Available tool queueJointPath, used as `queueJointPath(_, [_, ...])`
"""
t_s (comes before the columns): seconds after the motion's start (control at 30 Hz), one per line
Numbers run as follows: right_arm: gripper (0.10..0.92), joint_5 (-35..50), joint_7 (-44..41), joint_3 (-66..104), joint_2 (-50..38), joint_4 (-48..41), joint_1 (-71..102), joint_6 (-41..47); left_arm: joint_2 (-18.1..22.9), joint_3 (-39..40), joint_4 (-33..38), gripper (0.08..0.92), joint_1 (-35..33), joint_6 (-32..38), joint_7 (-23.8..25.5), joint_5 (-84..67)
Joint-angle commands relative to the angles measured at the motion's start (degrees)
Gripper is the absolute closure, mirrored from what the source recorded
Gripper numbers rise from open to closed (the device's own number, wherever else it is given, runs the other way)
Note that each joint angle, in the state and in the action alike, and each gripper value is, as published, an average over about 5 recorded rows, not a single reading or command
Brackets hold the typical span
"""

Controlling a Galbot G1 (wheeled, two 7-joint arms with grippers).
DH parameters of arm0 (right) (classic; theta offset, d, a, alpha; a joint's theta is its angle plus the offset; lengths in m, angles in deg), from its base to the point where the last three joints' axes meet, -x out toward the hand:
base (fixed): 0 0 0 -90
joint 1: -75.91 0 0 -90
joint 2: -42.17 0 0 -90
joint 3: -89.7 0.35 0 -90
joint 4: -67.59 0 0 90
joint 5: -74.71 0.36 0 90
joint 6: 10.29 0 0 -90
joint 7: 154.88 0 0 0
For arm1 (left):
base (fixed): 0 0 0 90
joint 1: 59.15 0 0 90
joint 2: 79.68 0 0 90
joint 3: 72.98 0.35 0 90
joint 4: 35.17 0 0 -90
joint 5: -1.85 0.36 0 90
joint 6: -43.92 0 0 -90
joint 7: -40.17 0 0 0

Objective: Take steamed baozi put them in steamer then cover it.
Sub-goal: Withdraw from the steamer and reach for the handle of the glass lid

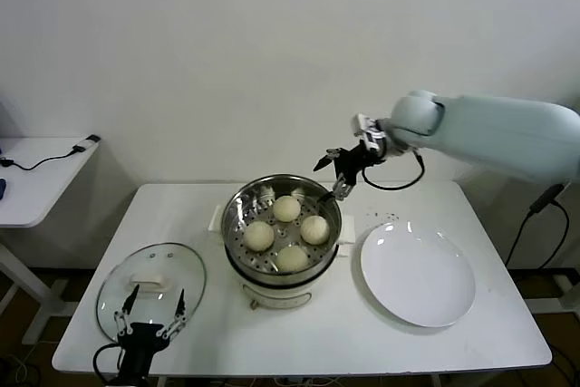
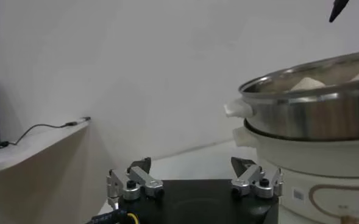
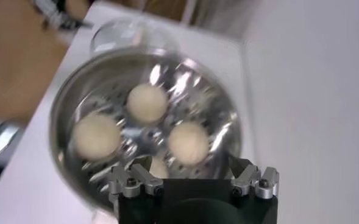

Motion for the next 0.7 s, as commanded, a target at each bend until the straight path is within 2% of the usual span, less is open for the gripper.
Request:
queueJointPath(0.03, [0.203, 0.6, 22.7, 35.9, -23.0, 12.7, 34.2, -13.6, 1.2, -0.4, 0.4, 0.177, 1.4, -0.9, -0.9, 0.1])
queueJointPath(0.17, [0.203, -1.7, 24.9, 57.6, -25.0, 15.2, 56.4, -14.2, 1.7, -1.1, 1.2, 0.177, 1.7, -1.1, -0.9, 1.1])
queueJointPath(0.3, [0.203, -4.4, 25.7, 77.4, -22.9, 16.1, 75.4, -14.3, 1.7, -1.9, 2.0, 0.177, 1.5, -1.2, -0.2, 4.0])
queueJointPath(0.53, [0.203, -8.4, 25.9, 102.0, -13.7, 18.4, 99.8, -12.7, 1.8, -3.0, 2.7, 0.177, 1.4, -1.6, 0.3, 15.6])
queueJointPath(0.7, [0.203, -11.1, 25.8, 112.4, -6.1, 20.3, 109.7, -10.9, 1.4, -4.7, 2.1, 0.177, 2.6, -0.1, -1.4, 32.9])
